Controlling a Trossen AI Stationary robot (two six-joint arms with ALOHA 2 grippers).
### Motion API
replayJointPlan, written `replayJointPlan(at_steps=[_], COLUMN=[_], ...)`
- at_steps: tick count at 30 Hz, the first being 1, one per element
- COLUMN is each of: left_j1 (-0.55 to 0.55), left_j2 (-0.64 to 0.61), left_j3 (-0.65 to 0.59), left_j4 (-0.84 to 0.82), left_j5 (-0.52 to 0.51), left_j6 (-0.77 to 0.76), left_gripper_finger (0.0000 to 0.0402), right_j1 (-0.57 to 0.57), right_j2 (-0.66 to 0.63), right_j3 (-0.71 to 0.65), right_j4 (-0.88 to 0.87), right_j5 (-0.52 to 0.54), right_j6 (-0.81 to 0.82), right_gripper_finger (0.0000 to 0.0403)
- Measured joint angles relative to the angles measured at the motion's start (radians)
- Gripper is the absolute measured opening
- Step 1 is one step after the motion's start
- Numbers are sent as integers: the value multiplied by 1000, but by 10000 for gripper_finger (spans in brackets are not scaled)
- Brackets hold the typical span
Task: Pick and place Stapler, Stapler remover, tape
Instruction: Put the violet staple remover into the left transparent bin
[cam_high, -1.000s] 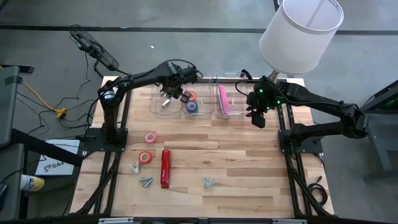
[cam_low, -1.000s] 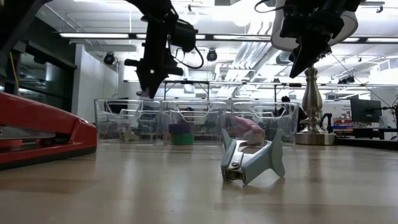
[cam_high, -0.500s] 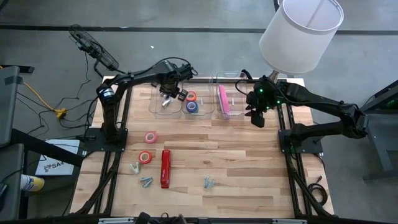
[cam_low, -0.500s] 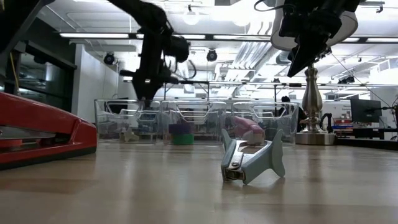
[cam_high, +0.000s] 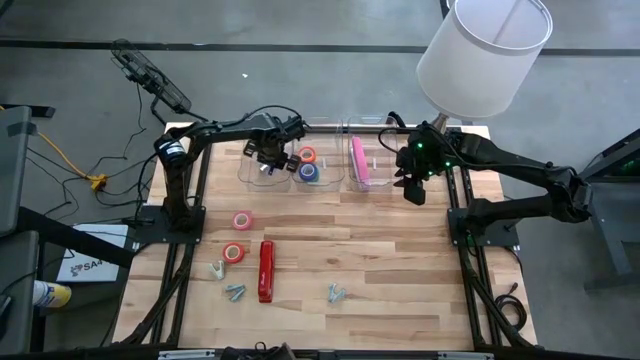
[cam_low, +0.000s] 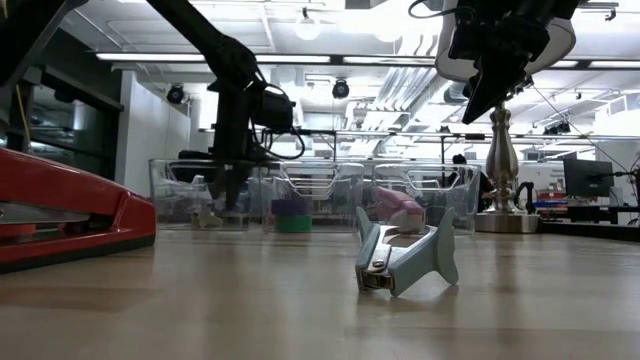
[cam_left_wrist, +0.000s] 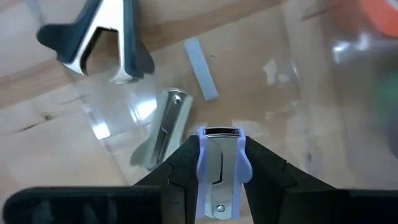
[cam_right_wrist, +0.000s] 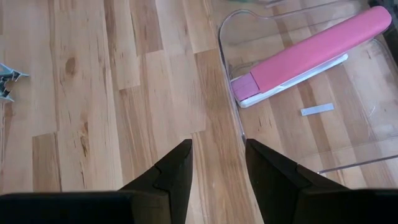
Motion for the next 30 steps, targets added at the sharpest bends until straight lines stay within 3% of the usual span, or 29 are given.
replayJointPlan(at_steps=[15,30], left_j1=[-1,-2], left_j2=[0,0], left_j3=[-6,-6], left_j4=[71,71], left_j5=[4,-3], left_j6=[-45,-60], left_gripper_finger=[94,145], right_j1=[0,0], right_j2=[0,0], right_j3=[0,0], right_j4=[-1,-4], right_j5=[0,0], right_j6=[0,0], right_gripper_finger=[140,140])
